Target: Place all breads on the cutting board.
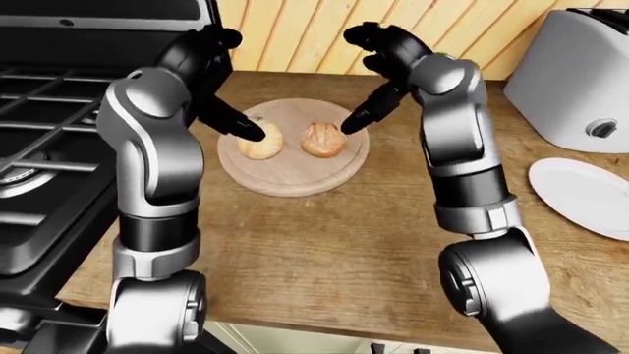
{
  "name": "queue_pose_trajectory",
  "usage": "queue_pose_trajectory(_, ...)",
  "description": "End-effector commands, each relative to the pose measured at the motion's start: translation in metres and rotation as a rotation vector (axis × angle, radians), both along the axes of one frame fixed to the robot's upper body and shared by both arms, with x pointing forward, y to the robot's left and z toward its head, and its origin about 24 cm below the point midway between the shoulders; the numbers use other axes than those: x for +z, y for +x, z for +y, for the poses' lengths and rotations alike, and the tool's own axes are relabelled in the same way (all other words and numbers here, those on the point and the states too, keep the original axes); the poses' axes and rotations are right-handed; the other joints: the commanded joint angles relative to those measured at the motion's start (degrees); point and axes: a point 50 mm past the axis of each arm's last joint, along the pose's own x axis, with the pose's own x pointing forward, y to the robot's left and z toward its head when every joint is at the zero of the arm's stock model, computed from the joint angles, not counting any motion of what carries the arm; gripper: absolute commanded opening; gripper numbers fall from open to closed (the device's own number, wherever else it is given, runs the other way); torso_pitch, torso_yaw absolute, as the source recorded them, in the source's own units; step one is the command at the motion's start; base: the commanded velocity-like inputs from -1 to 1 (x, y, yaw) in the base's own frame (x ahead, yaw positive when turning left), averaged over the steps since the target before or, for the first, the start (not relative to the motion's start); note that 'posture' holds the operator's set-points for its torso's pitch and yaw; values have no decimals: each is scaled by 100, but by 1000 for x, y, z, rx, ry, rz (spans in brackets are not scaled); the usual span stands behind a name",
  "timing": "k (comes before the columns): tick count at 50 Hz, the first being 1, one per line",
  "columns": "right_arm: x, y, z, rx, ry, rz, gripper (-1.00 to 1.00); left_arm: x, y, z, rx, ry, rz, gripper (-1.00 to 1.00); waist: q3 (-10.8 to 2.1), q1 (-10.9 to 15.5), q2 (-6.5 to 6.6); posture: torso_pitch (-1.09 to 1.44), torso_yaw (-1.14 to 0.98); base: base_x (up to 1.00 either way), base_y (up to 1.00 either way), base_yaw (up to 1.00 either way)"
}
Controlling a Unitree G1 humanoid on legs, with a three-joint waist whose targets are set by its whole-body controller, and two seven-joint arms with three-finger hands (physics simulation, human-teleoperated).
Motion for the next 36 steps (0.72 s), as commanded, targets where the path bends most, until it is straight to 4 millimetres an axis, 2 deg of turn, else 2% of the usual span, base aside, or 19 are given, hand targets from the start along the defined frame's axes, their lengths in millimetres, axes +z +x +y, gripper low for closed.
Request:
queue_pose_trajectory(1, 29, -9, -12, -10, 4, -89, 81, 18, -7, 2, 6, 24, -79, 77, -189, -7, 15, 0, 0, 0, 0, 0)
queue_pose_trajectory(3, 31, -12, -25, -30, 3, -90, 100, 18, -9, 4, 14, 27, -75, 84, -184, -2, 5, 0, 0, 0, 0, 0)
queue_pose_trajectory(6, 33, -18, -42, -74, -8, -84, 100, 13, -12, 7, 22, 27, -70, 100, -179, 4, -15, 0, 0, 0, 0, 0)
queue_pose_trajectory(13, 53, -42, -77, -117, 3, -101, 100, 13, -29, 17, 32, 13, -74, 100, -165, 2, -36, 0, 0, 0, 0, 0)
queue_pose_trajectory(19, 53, -68, -101, -181, -66, -104, 100, 11, -50, 35, 66, -4, -87, 100, -137, 0, -51, 0, 0, 0, 0, 0)
queue_pose_trajectory(26, 59, -112, -118, -212, -130, -132, 100, 7, -71, 47, 95, -16, -97, 100, -123, 10, -54, 0, 0, 0, 0, 0)
queue_pose_trajectory(36, 65, -160, -129, -235, -207, -185, 100, 2, -101, 62, 141, -15, -105, 100, -86, -10, -57, 0, 0, 0, 0, 0)
